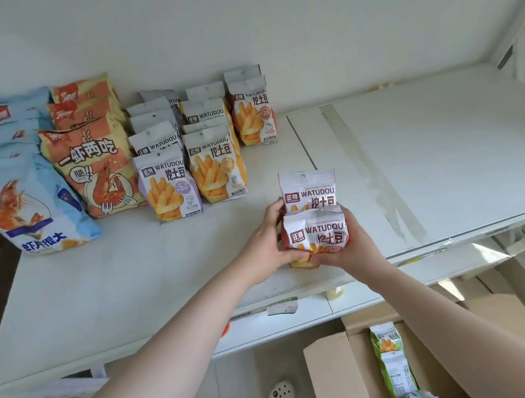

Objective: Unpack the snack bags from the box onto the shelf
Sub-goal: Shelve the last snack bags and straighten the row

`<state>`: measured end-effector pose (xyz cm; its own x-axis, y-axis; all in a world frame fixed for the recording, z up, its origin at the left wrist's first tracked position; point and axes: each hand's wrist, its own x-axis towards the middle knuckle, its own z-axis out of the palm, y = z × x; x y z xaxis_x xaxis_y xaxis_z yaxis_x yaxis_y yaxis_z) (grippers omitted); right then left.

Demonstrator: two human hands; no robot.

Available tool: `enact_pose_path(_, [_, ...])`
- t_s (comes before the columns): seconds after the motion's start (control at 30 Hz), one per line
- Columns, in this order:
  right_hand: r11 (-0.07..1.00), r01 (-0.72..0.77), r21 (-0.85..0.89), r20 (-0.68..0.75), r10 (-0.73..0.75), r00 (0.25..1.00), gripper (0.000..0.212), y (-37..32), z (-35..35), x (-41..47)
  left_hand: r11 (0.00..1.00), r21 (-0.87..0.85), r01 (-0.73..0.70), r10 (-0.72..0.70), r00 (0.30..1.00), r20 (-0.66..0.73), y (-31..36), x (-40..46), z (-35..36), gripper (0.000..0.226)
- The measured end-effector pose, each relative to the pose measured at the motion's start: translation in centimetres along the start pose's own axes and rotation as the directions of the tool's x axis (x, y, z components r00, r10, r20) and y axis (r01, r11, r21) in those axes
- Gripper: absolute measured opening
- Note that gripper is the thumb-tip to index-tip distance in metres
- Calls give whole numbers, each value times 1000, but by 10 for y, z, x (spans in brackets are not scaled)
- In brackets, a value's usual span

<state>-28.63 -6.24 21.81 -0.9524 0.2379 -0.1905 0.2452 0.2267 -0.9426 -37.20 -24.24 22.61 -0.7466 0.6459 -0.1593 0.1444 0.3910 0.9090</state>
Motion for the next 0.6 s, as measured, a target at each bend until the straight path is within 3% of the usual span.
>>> enact_pose_path(0.13, [998, 24, 54, 41, -26, 999, 94, 3, -11, 31, 998, 61, -29, 34, 996, -85, 2, 28, -3, 107])
enact_pose_path(0.23, [996, 82, 19, 68, -83, 994, 94, 4, -13, 74, 959, 270, -85, 122, 984, -126, 5, 60, -18, 127])
enact_pose_path(0.3, [993, 114, 5, 88, -114, 990, 93, 2, -12, 103, 895, 444, -46, 107, 988, -114, 15, 79, -32, 130])
enact_pose_path(0.37, [990, 139, -7, 114, -138, 984, 89, 0, -11, 130, 706, 708, 30, 86, 988, -128, 24, 96, -49, 112])
enact_pose_path(0.43, [986, 168, -20, 131, -164, 978, 81, -4, -11, 150, 497, 864, 80, 123, 979, -162, 38, 107, -64, 100])
enact_pose_path(0.53, [982, 187, -39, 155, -179, 972, 75, -5, -10, 177, 298, 949, 101, 220, 960, -172, 51, 119, -86, 86])
enact_pose_path(0.6, [980, 197, -37, 159, -189, 969, 76, -5, -7, 192, 237, 966, 100, 270, 949, -164, 55, 127, -100, 92])
